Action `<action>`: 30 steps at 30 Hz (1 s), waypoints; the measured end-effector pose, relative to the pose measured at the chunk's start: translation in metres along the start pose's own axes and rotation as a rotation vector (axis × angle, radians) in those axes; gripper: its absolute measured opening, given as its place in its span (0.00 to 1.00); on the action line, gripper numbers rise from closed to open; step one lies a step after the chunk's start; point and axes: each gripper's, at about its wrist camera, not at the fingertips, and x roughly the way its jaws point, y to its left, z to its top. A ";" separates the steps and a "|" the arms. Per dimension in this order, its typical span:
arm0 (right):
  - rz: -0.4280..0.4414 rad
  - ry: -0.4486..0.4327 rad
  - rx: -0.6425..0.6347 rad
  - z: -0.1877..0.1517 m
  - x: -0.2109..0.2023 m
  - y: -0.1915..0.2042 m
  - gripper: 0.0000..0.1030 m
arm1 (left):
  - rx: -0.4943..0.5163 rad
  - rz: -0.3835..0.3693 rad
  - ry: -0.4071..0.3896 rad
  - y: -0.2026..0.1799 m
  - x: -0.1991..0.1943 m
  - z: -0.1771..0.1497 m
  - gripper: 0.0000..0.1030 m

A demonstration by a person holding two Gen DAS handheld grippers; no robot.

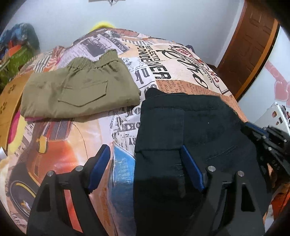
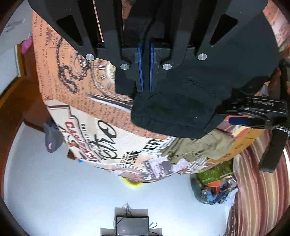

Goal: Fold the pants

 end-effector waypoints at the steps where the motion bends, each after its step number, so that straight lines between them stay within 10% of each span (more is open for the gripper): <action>1: 0.003 0.018 0.012 -0.001 0.005 -0.003 0.05 | -0.004 -0.004 0.002 0.001 0.000 0.000 0.79; 11: 0.029 0.044 0.079 0.008 -0.022 -0.018 0.13 | 0.068 0.018 -0.046 -0.008 -0.040 0.005 0.79; 19: -0.011 -0.004 0.054 0.006 -0.061 -0.011 0.71 | 0.056 -0.034 -0.028 0.006 -0.074 -0.003 0.83; 30: 0.027 0.120 0.063 -0.032 -0.037 0.006 0.75 | -0.010 -0.152 0.103 0.008 -0.053 -0.044 0.84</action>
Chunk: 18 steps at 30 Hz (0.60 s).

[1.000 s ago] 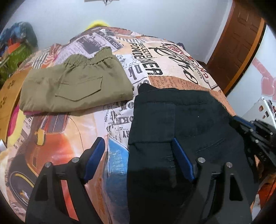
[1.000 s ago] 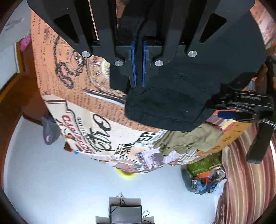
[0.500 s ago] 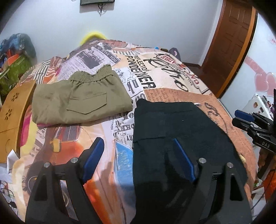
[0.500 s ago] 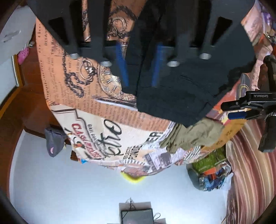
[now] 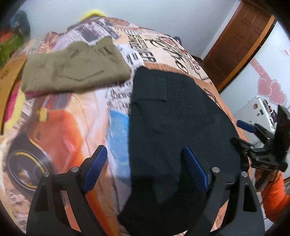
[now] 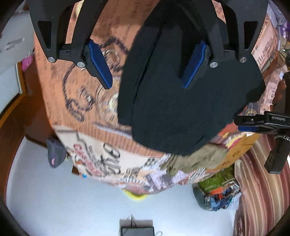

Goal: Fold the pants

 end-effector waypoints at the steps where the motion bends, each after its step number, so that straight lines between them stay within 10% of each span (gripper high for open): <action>1: 0.006 0.011 0.008 -0.002 0.004 -0.001 0.75 | 0.004 -0.009 0.008 -0.002 0.003 -0.003 0.84; 18: 0.220 0.120 0.183 -0.003 0.043 -0.024 0.92 | 0.004 -0.060 0.088 -0.008 0.038 0.010 0.95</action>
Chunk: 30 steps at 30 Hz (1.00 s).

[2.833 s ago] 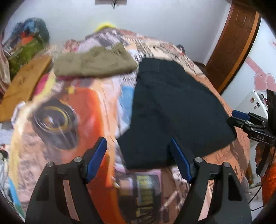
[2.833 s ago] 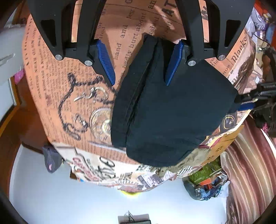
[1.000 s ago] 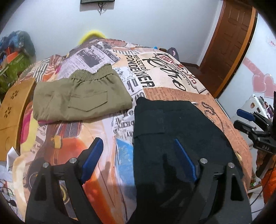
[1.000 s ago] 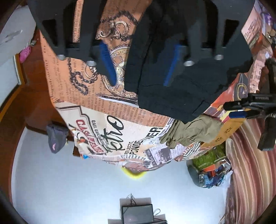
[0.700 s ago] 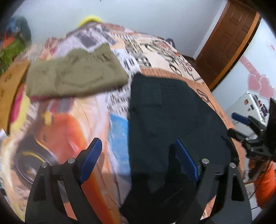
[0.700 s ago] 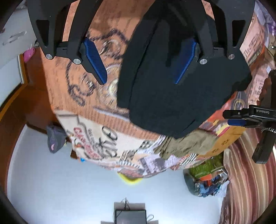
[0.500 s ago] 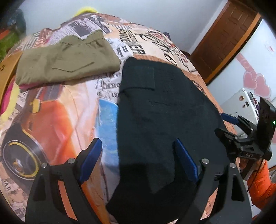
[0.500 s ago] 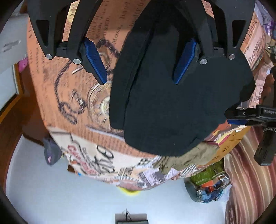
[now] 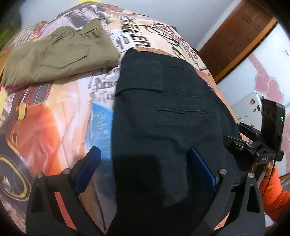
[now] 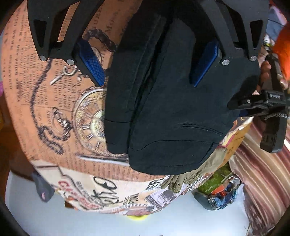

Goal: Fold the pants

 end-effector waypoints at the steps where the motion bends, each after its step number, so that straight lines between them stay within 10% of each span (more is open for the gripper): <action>1: 0.011 0.006 0.002 0.000 0.001 0.000 0.92 | 0.012 -0.006 0.005 -0.004 0.002 0.003 0.95; 14: 0.066 0.026 -0.081 0.005 0.002 0.018 0.66 | 0.108 -0.064 0.023 -0.024 0.010 0.018 0.84; 30: 0.040 -0.018 -0.116 0.018 -0.014 0.027 0.25 | 0.165 -0.002 -0.074 -0.043 -0.025 0.017 0.26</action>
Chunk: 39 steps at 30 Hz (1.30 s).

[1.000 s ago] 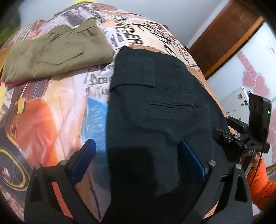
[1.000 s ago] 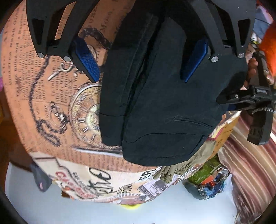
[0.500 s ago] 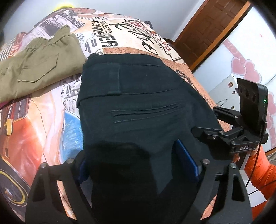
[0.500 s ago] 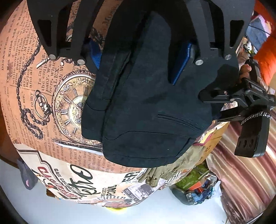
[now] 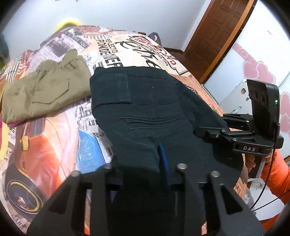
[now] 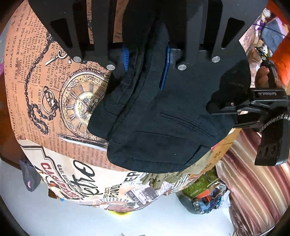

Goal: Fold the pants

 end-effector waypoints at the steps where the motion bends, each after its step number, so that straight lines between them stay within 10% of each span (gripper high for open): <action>1: 0.000 -0.006 -0.003 0.001 -0.002 0.001 0.24 | 0.000 -0.006 -0.003 0.000 -0.002 0.000 0.24; 24: -0.013 -0.167 -0.122 0.059 -0.051 0.052 0.21 | -0.003 0.018 -0.186 0.006 -0.095 0.033 0.17; 39: -0.019 -0.229 -0.228 0.146 -0.017 0.100 0.21 | -0.034 0.127 -0.275 0.087 -0.131 0.086 0.17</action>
